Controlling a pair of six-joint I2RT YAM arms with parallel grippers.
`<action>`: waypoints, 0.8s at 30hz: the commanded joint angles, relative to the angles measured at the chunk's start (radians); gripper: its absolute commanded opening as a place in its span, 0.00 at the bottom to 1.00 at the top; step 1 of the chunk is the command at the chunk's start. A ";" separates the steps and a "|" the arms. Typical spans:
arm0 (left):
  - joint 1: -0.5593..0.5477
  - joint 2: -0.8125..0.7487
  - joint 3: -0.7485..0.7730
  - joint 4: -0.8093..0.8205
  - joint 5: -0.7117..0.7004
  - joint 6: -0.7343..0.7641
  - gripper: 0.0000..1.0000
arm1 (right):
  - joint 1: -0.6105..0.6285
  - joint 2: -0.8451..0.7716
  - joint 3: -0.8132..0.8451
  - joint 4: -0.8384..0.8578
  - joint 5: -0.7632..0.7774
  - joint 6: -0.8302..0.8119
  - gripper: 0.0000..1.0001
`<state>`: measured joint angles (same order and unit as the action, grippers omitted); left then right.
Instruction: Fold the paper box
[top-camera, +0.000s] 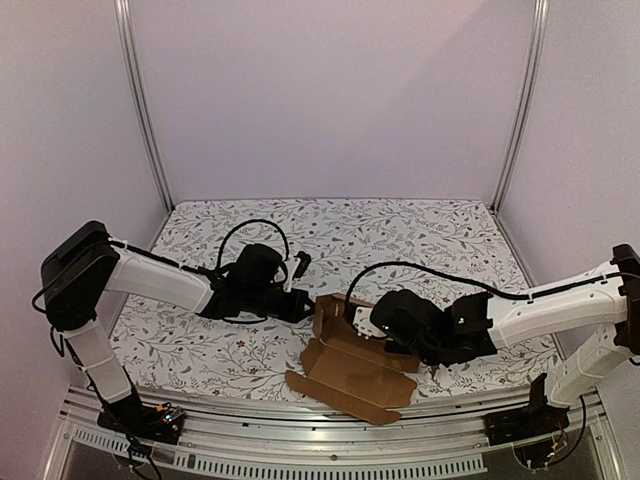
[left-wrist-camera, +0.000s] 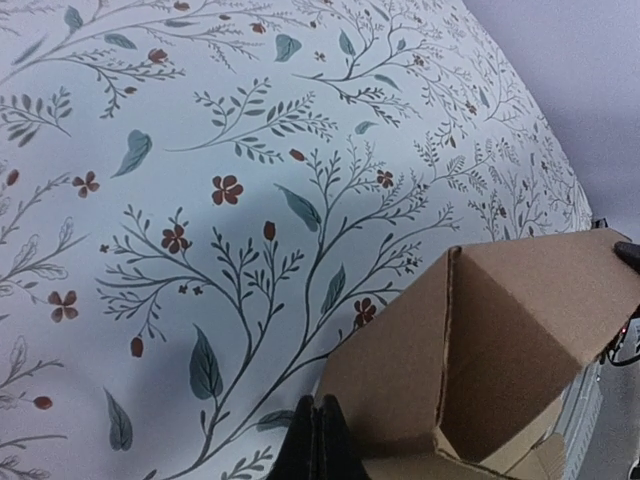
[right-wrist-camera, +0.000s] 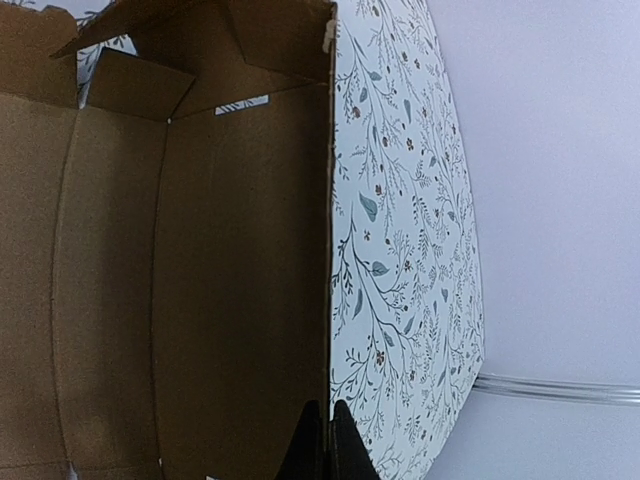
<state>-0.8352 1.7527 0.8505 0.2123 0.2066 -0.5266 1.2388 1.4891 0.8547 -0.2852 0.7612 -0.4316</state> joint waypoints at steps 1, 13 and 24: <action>-0.028 -0.005 -0.025 0.047 0.023 -0.013 0.00 | 0.022 0.018 -0.024 -0.023 0.037 -0.008 0.00; -0.086 -0.016 -0.023 0.036 -0.001 -0.020 0.00 | 0.041 0.042 -0.018 -0.042 0.088 -0.007 0.00; -0.125 -0.032 -0.051 0.020 -0.068 -0.017 0.00 | 0.099 0.044 -0.060 -0.023 0.132 -0.001 0.00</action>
<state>-0.9291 1.7489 0.8158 0.2401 0.1741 -0.5507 1.3098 1.5146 0.8158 -0.3054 0.8639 -0.4351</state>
